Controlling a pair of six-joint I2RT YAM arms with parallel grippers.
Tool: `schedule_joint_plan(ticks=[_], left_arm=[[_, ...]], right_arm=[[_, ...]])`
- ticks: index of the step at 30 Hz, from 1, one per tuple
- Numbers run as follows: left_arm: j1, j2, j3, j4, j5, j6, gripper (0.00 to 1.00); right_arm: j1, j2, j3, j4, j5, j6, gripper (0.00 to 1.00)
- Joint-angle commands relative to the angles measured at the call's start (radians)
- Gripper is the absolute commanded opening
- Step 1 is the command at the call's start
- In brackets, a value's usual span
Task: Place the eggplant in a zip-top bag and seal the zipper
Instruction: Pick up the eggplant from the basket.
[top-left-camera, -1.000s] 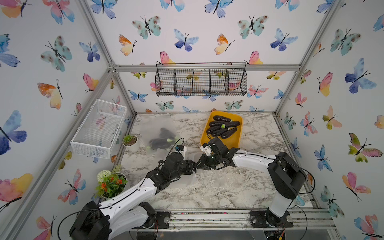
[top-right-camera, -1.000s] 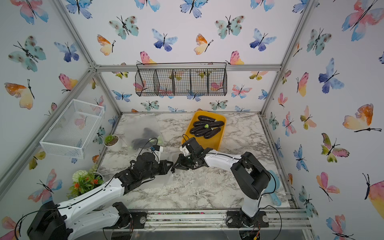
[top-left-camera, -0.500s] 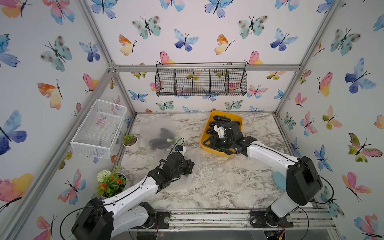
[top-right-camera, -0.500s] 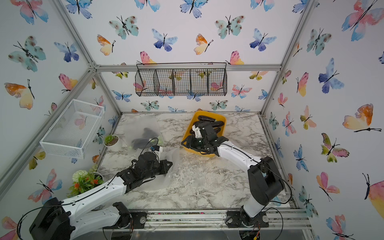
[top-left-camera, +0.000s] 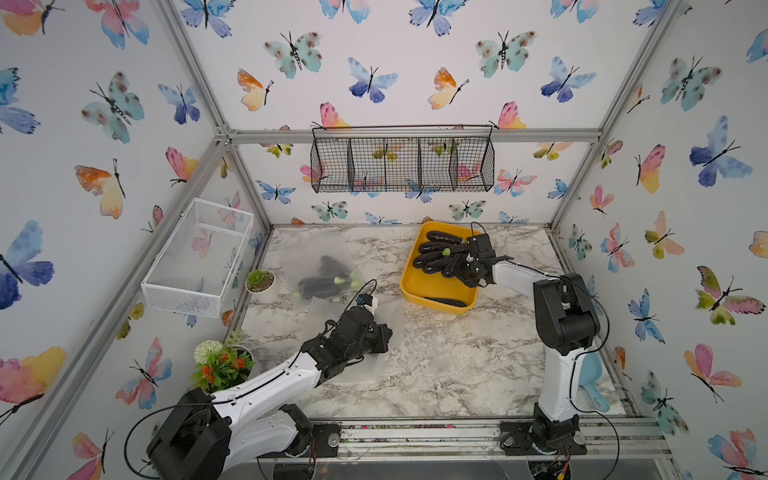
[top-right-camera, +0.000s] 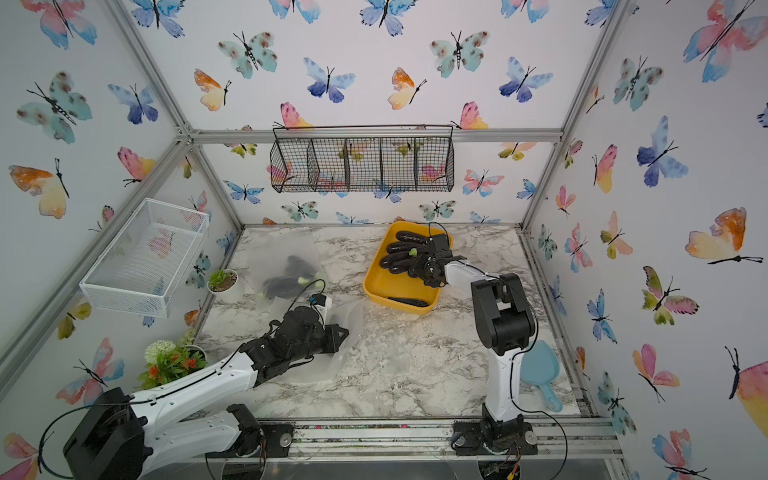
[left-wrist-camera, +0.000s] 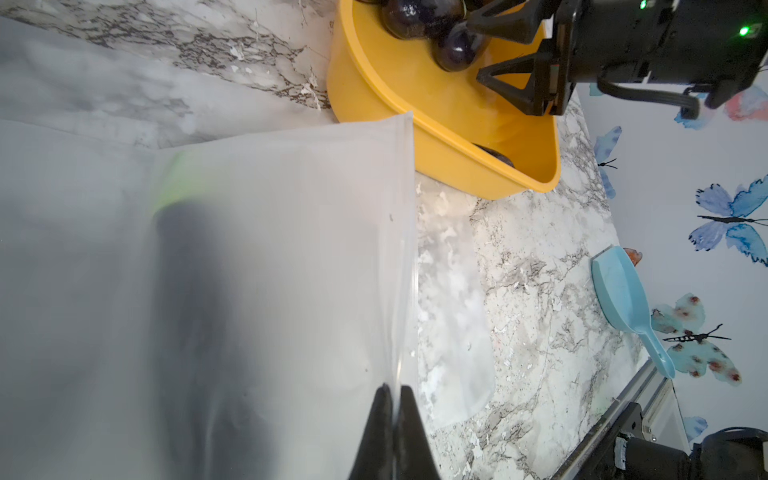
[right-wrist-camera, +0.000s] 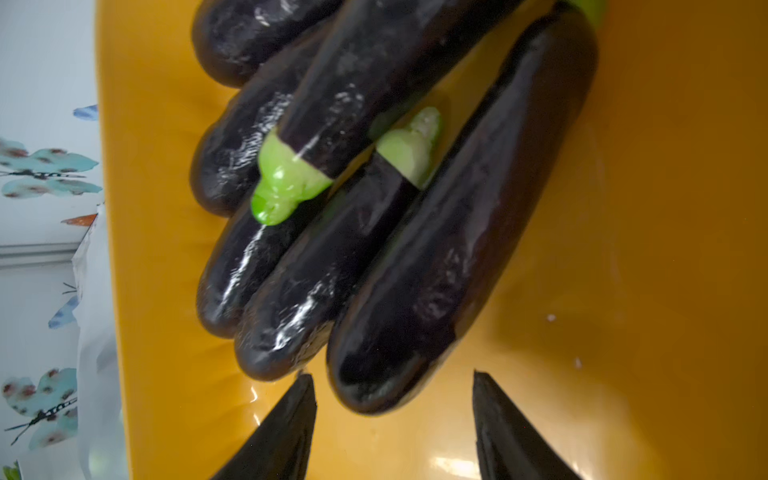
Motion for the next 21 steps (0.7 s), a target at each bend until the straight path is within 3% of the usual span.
schedule_joint_plan(ticks=[1,5,9,14,21], left_arm=[[-0.005,-0.005,0.031,-0.022,-0.023,0.017,0.00],[-0.005,-0.007,0.044,-0.051,-0.040,0.027,0.00],[-0.004,-0.008,0.044,-0.058,-0.066,0.033,0.00],[0.002,0.042,0.049,-0.020,-0.050,0.042,0.00],[0.005,0.083,0.063,0.000,-0.060,0.053,0.00]], right_arm=[[-0.007,0.036,0.027,0.015,0.043,0.091,0.61],[-0.010,0.042,0.032,0.019,0.026,0.113,0.52],[-0.009,-0.090,-0.025,0.004,-0.047,0.061,0.50],[0.035,-0.302,-0.158,-0.043,-0.279,-0.122,0.40],[0.221,-0.487,-0.326,-0.192,-0.660,-0.440,0.38]])
